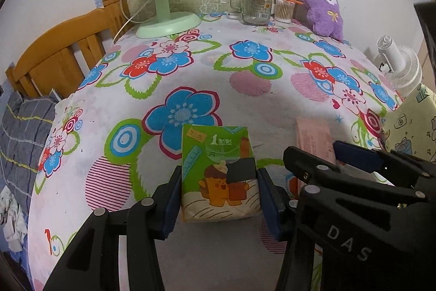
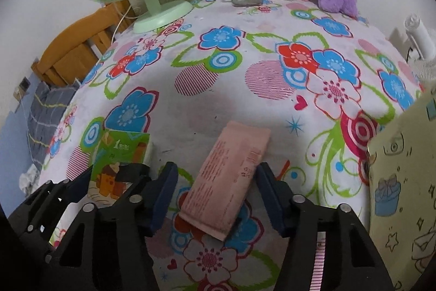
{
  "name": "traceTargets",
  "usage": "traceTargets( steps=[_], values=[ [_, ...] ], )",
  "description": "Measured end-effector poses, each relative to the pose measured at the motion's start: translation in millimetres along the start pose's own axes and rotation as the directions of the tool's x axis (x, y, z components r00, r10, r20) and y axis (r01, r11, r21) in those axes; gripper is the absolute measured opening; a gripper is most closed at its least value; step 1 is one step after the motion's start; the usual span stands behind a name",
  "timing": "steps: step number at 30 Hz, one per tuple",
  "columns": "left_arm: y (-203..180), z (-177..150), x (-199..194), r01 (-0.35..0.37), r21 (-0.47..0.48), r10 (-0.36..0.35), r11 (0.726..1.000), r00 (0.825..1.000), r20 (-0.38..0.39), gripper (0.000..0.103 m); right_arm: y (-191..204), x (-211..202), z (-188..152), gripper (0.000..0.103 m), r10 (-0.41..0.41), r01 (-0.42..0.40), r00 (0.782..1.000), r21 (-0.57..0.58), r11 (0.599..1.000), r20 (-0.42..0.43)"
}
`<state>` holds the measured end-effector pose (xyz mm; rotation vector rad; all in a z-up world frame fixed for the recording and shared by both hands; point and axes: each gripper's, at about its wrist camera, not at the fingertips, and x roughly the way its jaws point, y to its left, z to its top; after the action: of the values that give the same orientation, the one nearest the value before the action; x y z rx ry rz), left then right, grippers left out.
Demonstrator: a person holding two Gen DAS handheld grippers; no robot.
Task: Organize soft objects
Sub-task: 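Grasp the green tissue pack with the left tool while the right tool grasps the pink packet, then carry the green pack with the left tool while the right tool carries the pink packet to the box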
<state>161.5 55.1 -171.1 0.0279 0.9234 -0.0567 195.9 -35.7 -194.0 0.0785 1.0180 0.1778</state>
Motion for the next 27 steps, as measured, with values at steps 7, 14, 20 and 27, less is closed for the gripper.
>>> traceTargets(
  steps=[7, 14, 20, 27],
  values=[
    [-3.7, -2.5, 2.3, -0.014, 0.016, 0.014, 1.0, 1.0, -0.003, 0.053, 7.0, 1.2, -1.3, 0.045, -0.016, 0.017, 1.0, -0.049, 0.999, 0.008],
    [-6.0, -8.8, -3.1, 0.003, 0.007, -0.003, 1.0, 1.0, -0.007, 0.053, 8.8, -3.4, -5.8, 0.043, -0.019, 0.019, 1.0, -0.068, 0.998, 0.002],
    [-7.8, -14.6, -9.0, 0.028, -0.005, -0.028, 1.0, 1.0, -0.01, 0.052, 10.6, -11.4, -13.1, 0.042, -0.029, 0.029, 1.0, -0.083, 0.996, 0.005],
    [-10.7, -17.6, -20.1, 0.039, -0.018, -0.039, 0.999, 0.999, 0.007, 0.052, 10.1, -24.6, -17.7, 0.042, -0.038, 0.04, 0.999, -0.091, 0.995, 0.027]
  ],
)
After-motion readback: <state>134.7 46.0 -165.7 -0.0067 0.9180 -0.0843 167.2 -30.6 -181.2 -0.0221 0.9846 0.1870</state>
